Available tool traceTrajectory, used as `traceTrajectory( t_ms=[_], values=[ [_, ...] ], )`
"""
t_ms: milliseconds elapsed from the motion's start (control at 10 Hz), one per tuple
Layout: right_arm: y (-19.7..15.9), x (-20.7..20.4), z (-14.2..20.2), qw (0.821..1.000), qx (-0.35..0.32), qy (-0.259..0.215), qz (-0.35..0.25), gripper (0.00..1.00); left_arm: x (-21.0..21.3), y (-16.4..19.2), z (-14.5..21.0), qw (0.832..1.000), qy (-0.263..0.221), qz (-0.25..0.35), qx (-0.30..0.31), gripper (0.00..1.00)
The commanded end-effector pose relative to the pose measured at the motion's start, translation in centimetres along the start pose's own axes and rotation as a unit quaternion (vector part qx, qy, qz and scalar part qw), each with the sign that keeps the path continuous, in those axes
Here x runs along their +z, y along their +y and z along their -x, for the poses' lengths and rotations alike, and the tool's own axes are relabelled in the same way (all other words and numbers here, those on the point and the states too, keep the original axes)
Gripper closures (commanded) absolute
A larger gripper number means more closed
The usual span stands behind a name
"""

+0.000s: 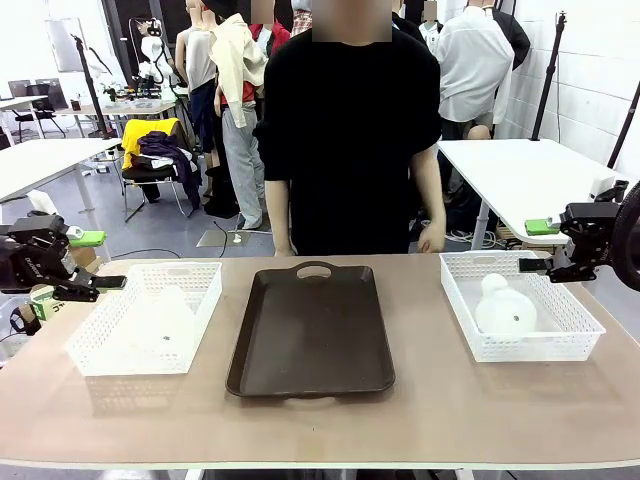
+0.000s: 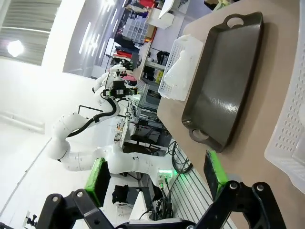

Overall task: Prepare the laboratory tools.
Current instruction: Pick up the Big flask that the person points to.

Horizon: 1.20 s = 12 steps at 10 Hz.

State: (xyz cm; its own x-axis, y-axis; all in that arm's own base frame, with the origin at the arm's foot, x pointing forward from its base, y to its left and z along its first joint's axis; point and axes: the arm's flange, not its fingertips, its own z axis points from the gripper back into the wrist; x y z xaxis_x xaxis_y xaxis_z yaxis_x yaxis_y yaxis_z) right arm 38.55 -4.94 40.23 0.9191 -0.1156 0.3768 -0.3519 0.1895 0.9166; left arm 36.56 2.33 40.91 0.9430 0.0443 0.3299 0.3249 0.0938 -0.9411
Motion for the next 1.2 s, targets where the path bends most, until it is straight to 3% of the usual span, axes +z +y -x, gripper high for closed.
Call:
traceTrajectory(
  t_ms=[0, 1100],
  values=[
    [0.04, -0.14, 0.04, 1.0, 0.0, 0.003, -0.002, 0.0, 0.12, -0.49, 0.41, 1.0, 0.005, 0.011, -0.001, 0.0],
    [0.04, -0.14, 0.04, 1.0, 0.0, 0.003, -0.002, 0.0, 0.12, -0.49, 0.41, 1.0, 0.005, 0.011, -0.001, 0.0]
  ],
)
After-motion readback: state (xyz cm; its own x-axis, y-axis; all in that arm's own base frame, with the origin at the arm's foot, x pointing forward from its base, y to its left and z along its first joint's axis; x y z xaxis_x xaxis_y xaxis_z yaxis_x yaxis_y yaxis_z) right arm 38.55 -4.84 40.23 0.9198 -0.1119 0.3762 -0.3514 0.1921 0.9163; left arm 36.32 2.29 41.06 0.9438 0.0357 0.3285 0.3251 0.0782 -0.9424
